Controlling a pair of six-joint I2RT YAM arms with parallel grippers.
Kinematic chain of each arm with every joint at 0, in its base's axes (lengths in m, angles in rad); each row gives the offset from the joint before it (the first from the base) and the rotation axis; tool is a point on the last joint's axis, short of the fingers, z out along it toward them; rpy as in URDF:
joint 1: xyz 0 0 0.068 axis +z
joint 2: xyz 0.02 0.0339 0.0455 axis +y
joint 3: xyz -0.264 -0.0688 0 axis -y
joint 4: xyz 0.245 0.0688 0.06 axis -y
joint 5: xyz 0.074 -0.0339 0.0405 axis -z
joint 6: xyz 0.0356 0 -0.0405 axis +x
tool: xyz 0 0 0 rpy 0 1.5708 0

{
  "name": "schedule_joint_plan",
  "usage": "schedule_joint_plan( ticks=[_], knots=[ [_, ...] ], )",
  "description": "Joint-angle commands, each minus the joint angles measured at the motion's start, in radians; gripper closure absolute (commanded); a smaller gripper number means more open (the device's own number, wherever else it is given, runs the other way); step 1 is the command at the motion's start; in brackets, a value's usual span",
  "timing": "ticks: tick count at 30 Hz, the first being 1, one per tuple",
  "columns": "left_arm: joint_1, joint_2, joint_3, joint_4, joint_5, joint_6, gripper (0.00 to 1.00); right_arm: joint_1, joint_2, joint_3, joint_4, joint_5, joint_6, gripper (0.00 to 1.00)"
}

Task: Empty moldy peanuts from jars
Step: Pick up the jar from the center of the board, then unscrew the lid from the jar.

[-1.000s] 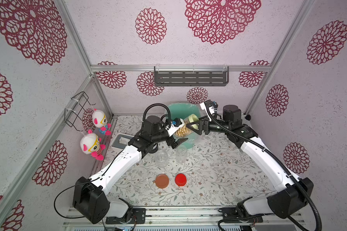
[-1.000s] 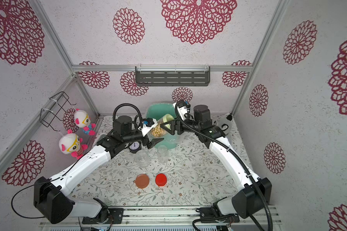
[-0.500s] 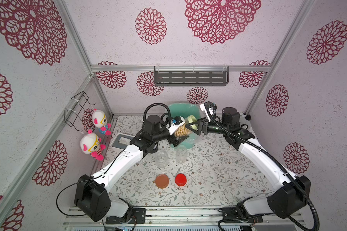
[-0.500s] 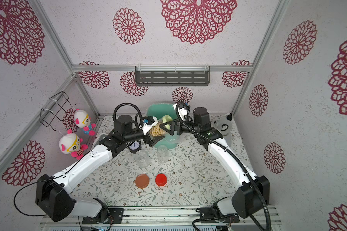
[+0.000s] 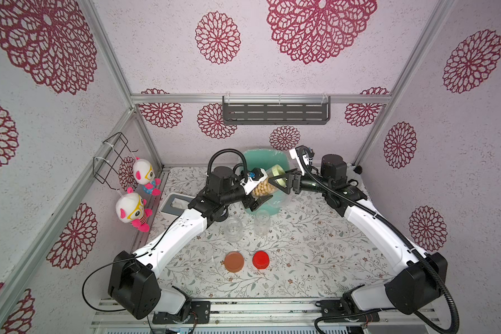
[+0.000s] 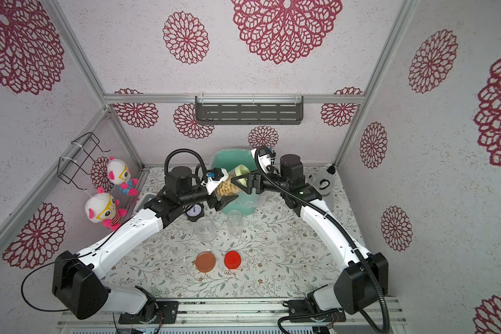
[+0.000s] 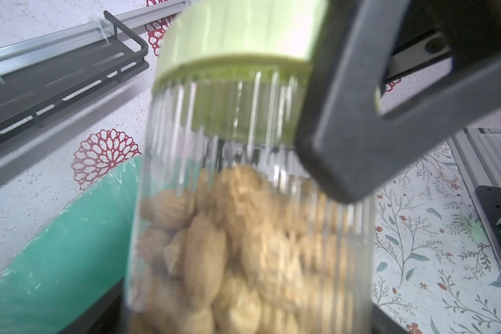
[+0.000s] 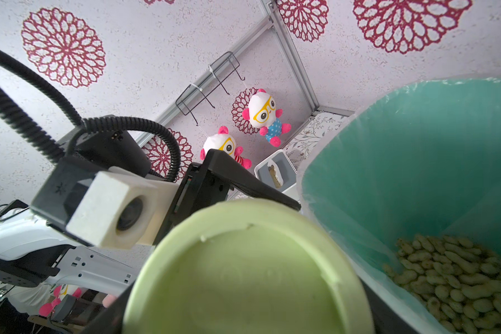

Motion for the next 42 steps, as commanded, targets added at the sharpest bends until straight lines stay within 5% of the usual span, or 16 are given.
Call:
schedule_joint_plan(
  ticks=[1, 6, 13, 17, 24, 28, 31, 38, 42],
  knots=[
    [-0.006, 0.005, -0.013, 0.057, -0.009, -0.022, 0.09, 0.005, -0.022, 0.024, 0.124, -0.083, 0.022, 1.00],
    [-0.006, 0.013, -0.018, 0.077, 0.000, -0.038, 0.07, 0.006, -0.016, 0.026, 0.137, -0.096, 0.030, 1.00],
    [-0.005, 0.019, -0.017, 0.083, 0.007, -0.042, 0.17, 0.008, -0.010, 0.027, 0.122, -0.102, 0.024, 1.00],
    [-0.005, 0.016, -0.019, 0.083, 0.007, -0.041, 0.26, 0.008, -0.011, 0.018, 0.121, -0.101, 0.022, 1.00],
    [0.004, 0.012, -0.026, 0.085, 0.028, -0.039, 0.62, 0.007, -0.016, 0.022, 0.073, -0.082, -0.012, 1.00],
    [0.009, 0.009, -0.031, 0.078, 0.023, -0.023, 1.00, 0.006, -0.029, 0.024, 0.041, -0.020, -0.036, 0.89],
    [0.013, 0.002, -0.036, 0.059, 0.010, 0.001, 1.00, 0.002, -0.049, 0.022, 0.028, 0.024, -0.054, 0.72],
    [0.031, -0.013, -0.060, 0.059, 0.024, 0.016, 1.00, 0.001, -0.065, 0.022, -0.017, 0.073, -0.078, 0.02],
    [0.037, -0.023, -0.073, 0.079, 0.025, 0.014, 1.00, 0.000, -0.064, 0.019, -0.023, 0.092, -0.080, 0.01]
  ],
)
